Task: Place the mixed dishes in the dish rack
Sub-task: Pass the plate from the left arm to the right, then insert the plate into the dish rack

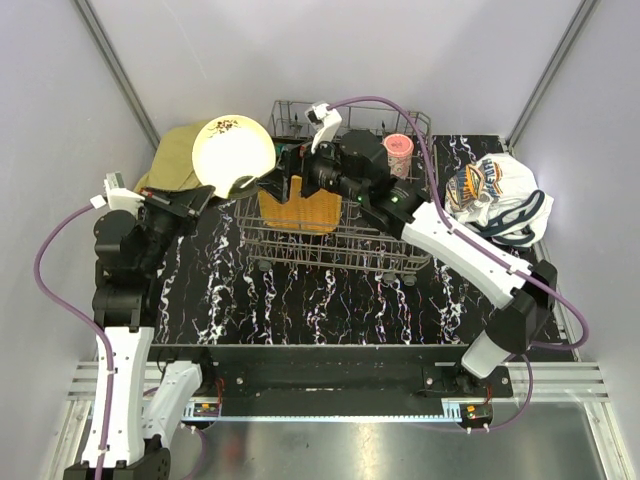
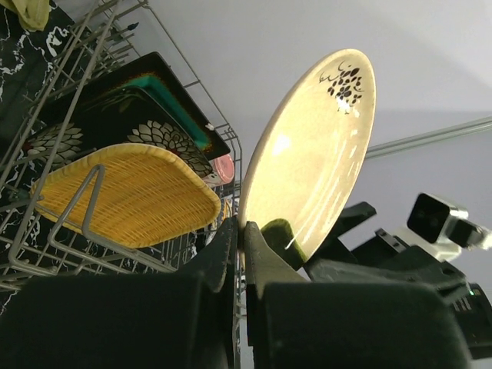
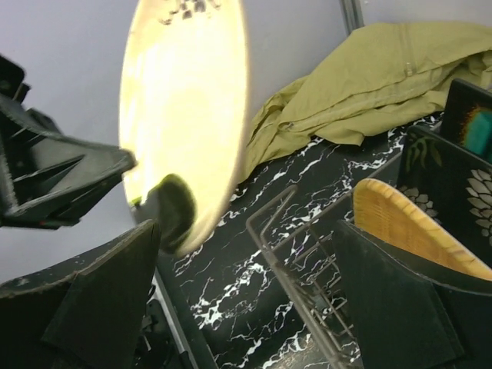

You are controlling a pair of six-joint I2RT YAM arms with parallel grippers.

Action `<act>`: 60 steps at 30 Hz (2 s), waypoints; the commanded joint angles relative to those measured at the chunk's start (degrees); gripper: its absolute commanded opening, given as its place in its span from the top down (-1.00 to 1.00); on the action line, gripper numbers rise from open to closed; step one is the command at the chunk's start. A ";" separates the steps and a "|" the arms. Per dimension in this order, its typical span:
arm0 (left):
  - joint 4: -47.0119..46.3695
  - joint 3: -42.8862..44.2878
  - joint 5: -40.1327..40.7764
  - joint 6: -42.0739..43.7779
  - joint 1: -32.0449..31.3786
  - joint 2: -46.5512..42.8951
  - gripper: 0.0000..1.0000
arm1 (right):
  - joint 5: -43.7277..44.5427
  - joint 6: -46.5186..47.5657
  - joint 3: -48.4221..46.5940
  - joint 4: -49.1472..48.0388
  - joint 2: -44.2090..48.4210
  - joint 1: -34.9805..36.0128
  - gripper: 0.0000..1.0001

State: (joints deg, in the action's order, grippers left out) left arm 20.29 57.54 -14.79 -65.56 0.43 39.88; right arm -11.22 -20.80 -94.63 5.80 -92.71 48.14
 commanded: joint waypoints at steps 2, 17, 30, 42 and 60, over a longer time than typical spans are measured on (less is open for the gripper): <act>-5.35 -0.32 -2.97 -0.45 -0.16 -0.85 1.00 | 1.64 -1.70 -3.20 -5.27 -0.90 -2.61 -0.93; -8.69 -5.15 -4.64 -1.59 -0.16 -1.47 1.00 | -7.23 -8.12 -5.56 -11.70 -4.59 -4.37 -0.28; -11.41 -5.42 -5.69 -1.50 -0.16 0.20 1.00 | -8.13 -5.58 -5.13 -9.06 -3.90 -4.46 0.65; -14.49 -7.26 -6.92 -2.47 -0.16 0.11 -0.98 | 10.85 2.60 1.28 -3.96 11.74 -8.58 1.00; -13.70 -7.70 -8.77 0.25 -0.16 3.01 -0.98 | 12.63 31.33 8.13 14.85 24.67 -13.42 1.00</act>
State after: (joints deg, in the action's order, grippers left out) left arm 9.19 49.47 -21.26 -67.35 0.30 42.44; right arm 1.89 1.43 -89.80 17.50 -70.11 34.39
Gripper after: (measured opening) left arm 0.987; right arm 0.067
